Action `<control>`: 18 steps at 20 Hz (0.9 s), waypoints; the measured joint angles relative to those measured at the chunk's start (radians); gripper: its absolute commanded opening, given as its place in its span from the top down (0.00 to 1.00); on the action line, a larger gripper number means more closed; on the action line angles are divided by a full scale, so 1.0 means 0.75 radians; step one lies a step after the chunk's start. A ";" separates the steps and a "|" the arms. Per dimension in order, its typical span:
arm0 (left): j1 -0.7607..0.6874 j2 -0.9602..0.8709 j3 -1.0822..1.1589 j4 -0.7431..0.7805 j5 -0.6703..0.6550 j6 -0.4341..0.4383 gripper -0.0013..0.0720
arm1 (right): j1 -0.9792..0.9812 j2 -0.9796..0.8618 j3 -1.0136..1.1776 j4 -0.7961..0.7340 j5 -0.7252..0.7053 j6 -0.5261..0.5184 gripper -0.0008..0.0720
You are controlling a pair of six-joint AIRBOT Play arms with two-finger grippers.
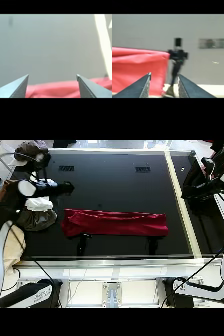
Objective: Fold the shirts.
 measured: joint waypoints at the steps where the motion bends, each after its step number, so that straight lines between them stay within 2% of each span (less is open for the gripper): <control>1: -0.008 0.042 0.001 -0.015 0.025 0.001 0.04 | -0.021 0.003 0.002 -0.002 0.016 -0.005 0.45; 3: -0.029 0.093 0.003 -0.038 0.033 0.018 0.03 | -0.101 0.004 -0.033 0.040 0.022 -0.010 0.45; 7: -0.113 0.094 0.022 -0.059 -0.038 0.061 0.03 | -0.371 -0.007 -0.215 0.349 0.035 -0.045 0.45; 8: -0.146 0.064 0.047 -0.060 -0.059 0.068 0.03 | -0.444 -0.017 -0.279 0.448 0.044 -0.069 0.42; 9: -0.183 0.019 0.092 -0.060 -0.085 0.078 0.03 | -0.507 -0.031 -0.341 0.525 0.056 -0.096 0.37; 13: -0.351 -0.280 0.427 0.043 -0.282 0.096 0.04 | -0.660 -0.120 -0.535 0.742 0.087 -0.213 0.37; 18: -0.516 -0.653 0.774 0.137 -0.574 0.098 0.04 | -0.649 -0.322 -0.615 0.916 0.077 -0.350 0.37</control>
